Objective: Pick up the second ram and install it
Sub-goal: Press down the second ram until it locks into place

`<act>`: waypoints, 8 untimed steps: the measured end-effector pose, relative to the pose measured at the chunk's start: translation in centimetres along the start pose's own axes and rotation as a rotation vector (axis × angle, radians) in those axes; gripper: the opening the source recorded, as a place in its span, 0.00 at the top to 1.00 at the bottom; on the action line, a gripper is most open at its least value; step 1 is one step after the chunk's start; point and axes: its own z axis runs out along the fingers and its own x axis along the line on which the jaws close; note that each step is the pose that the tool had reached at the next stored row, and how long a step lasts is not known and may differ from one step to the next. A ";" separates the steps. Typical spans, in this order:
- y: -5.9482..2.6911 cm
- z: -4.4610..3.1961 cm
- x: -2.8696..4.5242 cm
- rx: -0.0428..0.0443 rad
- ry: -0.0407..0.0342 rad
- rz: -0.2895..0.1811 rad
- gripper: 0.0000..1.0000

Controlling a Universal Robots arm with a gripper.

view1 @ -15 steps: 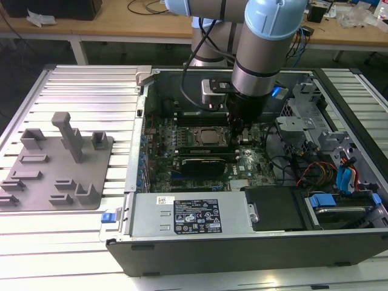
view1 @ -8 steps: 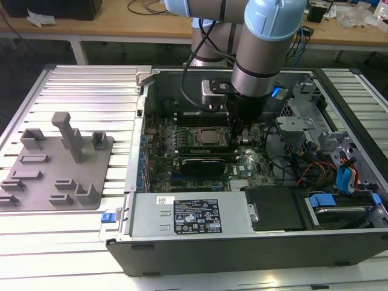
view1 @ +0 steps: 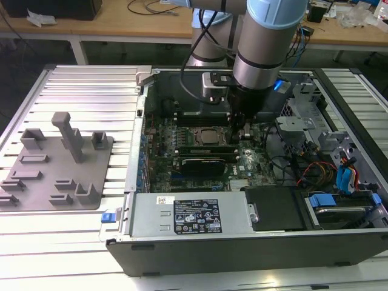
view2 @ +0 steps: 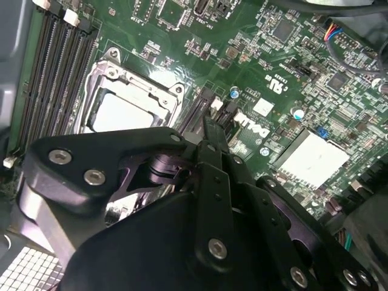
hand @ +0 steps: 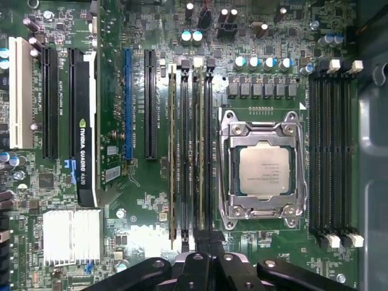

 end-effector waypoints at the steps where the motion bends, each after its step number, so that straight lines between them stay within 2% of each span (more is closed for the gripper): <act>1: 0.02 -0.03 0.00 0.0000 0.0003 0.000 0.92; 4: 1.00 -0.02 0.01 -0.0001 0.0003 0.000 0.92; 8: 2.81 0.01 0.03 -0.0002 0.0005 0.000 0.92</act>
